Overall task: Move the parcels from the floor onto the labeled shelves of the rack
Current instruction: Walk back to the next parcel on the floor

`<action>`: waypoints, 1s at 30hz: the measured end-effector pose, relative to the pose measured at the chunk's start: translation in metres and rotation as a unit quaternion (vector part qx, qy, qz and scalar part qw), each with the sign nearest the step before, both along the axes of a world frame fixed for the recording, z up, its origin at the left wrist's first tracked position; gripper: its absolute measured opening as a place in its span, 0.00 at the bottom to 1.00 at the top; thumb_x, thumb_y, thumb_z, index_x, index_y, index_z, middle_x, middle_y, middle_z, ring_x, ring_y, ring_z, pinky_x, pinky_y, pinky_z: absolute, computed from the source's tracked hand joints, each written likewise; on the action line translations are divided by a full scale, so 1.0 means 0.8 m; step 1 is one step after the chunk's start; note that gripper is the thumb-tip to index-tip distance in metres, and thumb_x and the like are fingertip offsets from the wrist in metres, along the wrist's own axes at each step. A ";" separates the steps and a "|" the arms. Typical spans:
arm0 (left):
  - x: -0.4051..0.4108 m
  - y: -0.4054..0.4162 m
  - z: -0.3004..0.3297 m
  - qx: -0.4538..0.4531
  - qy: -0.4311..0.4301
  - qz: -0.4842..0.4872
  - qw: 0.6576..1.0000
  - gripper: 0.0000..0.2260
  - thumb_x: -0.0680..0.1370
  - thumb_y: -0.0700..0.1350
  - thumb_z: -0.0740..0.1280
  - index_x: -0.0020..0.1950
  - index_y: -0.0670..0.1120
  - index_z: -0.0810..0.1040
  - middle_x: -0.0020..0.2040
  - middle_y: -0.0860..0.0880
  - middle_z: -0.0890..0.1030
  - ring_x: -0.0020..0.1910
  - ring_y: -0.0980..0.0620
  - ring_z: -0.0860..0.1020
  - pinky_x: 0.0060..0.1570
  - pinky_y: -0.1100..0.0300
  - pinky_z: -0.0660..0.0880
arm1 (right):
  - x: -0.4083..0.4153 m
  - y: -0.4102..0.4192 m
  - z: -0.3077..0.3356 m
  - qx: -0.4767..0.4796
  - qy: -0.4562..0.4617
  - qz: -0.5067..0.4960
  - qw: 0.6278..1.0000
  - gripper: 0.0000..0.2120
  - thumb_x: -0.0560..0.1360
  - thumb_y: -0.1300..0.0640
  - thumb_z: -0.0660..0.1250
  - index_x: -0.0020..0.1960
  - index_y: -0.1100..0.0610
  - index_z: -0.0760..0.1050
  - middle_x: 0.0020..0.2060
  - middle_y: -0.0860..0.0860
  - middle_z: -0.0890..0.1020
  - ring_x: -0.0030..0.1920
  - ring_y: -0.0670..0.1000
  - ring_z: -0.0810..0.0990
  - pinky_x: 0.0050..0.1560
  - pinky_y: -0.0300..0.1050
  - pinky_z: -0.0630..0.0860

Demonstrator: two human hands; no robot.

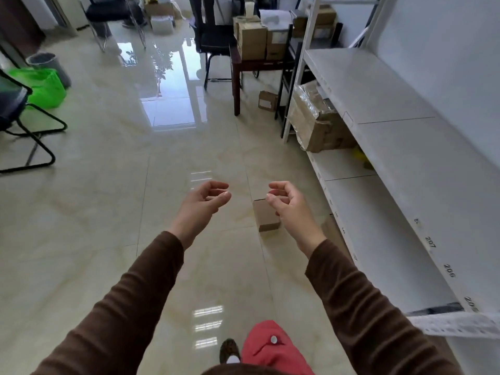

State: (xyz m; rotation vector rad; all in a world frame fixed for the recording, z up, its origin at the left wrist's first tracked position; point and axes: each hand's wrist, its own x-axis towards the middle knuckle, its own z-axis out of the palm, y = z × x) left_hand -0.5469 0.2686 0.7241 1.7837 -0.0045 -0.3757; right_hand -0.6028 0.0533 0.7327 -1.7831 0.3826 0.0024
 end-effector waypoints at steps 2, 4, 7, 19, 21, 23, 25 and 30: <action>0.050 -0.006 -0.007 -0.003 0.009 -0.021 1.000 0.10 0.80 0.48 0.71 0.61 0.50 0.82 0.52 0.49 0.82 0.54 0.51 0.80 0.58 0.53 0.77 | 0.044 -0.002 -0.005 0.002 0.004 -0.016 1.000 0.14 0.82 0.56 0.68 0.67 0.55 0.77 0.58 0.52 0.82 0.51 0.42 0.80 0.55 0.40 0.78; 0.104 -0.016 -0.013 -0.005 0.018 -0.046 0.999 0.08 0.80 0.47 0.71 0.60 0.51 0.82 0.52 0.51 0.82 0.53 0.53 0.79 0.57 0.55 0.76 | 0.094 -0.008 -0.011 0.002 0.002 -0.031 1.000 0.14 0.81 0.56 0.68 0.66 0.55 0.77 0.56 0.50 0.82 0.51 0.44 0.80 0.54 0.41 0.78; 0.193 -0.029 -0.022 -0.003 0.011 -0.070 0.997 0.08 0.81 0.46 0.71 0.60 0.51 0.82 0.52 0.54 0.82 0.52 0.54 0.78 0.56 0.57 0.75 | 0.179 -0.016 -0.024 0.006 0.001 -0.042 0.999 0.13 0.81 0.55 0.68 0.66 0.54 0.77 0.54 0.48 0.81 0.54 0.46 0.80 0.57 0.44 0.78; 0.510 -0.045 -0.028 0.018 0.026 -0.098 0.995 0.07 0.80 0.47 0.72 0.58 0.52 0.82 0.54 0.56 0.81 0.52 0.53 0.79 0.54 0.56 0.75 | 0.488 -0.017 -0.046 0.015 0.028 -0.047 0.998 0.13 0.81 0.55 0.68 0.64 0.56 0.78 0.55 0.52 0.82 0.54 0.50 0.81 0.55 0.45 0.77; 0.560 -0.048 -0.036 0.028 0.032 -0.115 0.993 0.08 0.80 0.47 0.71 0.59 0.51 0.82 0.53 0.53 0.82 0.53 0.52 0.80 0.56 0.55 0.76 | 0.530 -0.015 -0.055 0.018 0.030 -0.060 0.998 0.12 0.81 0.55 0.68 0.63 0.56 0.79 0.53 0.51 0.82 0.53 0.49 0.81 0.54 0.44 0.77; 0.614 -0.055 -0.046 0.035 0.038 -0.148 0.988 0.09 0.80 0.48 0.71 0.60 0.51 0.82 0.53 0.50 0.82 0.53 0.51 0.80 0.56 0.55 0.76 | 0.570 -0.015 -0.067 0.019 0.038 -0.081 0.996 0.12 0.81 0.54 0.68 0.62 0.55 0.79 0.52 0.50 0.82 0.52 0.49 0.81 0.55 0.45 0.77; 0.667 -0.063 -0.052 0.039 0.045 -0.180 0.982 0.09 0.80 0.47 0.71 0.60 0.50 0.81 0.53 0.50 0.82 0.52 0.52 0.79 0.56 0.55 0.76 | 0.607 -0.014 -0.078 0.019 0.047 -0.114 0.992 0.11 0.79 0.52 0.68 0.60 0.52 0.80 0.51 0.50 0.82 0.52 0.49 0.81 0.54 0.45 0.77; 0.789 -0.085 -0.068 0.066 0.056 -0.275 0.957 0.09 0.81 0.46 0.71 0.61 0.48 0.81 0.51 0.51 0.81 0.50 0.52 0.79 0.52 0.58 0.75 | 0.686 -0.007 -0.093 0.034 0.061 -0.214 0.974 0.10 0.74 0.47 0.68 0.54 0.46 0.80 0.46 0.47 0.82 0.48 0.47 0.80 0.52 0.45 0.76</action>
